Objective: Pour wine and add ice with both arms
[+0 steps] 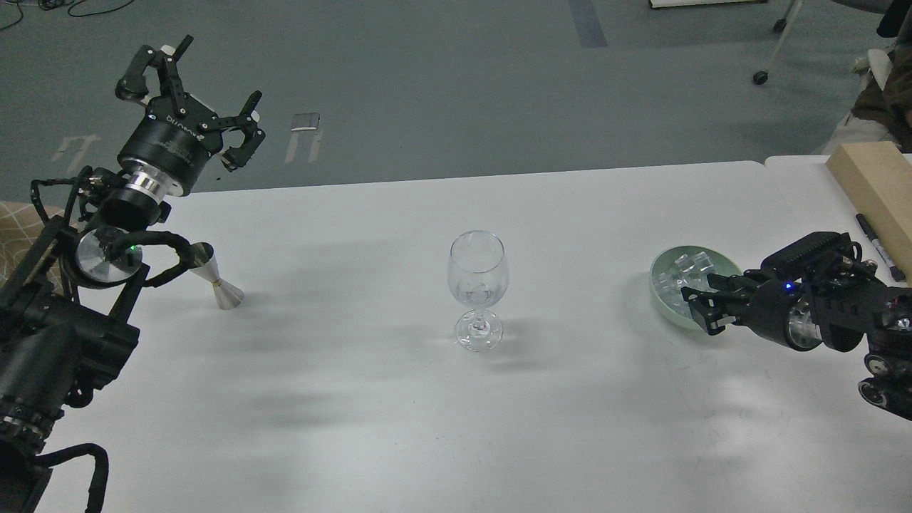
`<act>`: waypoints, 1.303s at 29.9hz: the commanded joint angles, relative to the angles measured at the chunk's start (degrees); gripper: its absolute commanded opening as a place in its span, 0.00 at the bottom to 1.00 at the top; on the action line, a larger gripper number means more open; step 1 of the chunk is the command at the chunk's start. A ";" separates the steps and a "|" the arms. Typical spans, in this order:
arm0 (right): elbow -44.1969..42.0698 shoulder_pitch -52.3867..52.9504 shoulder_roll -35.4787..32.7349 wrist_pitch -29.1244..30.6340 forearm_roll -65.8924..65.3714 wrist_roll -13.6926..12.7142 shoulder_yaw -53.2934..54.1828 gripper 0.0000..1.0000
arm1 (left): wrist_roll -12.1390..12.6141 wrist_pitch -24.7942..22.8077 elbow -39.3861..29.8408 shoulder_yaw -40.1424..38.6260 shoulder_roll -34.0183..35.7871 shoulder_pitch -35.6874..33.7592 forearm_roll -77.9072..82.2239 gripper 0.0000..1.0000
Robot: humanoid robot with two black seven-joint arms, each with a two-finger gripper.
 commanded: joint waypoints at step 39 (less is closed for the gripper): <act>0.70 0.18 0.10 4.24 1.30 -1.23 3.72 0.00 | 0.00 0.00 0.00 0.00 0.00 0.09 -0.09 0.98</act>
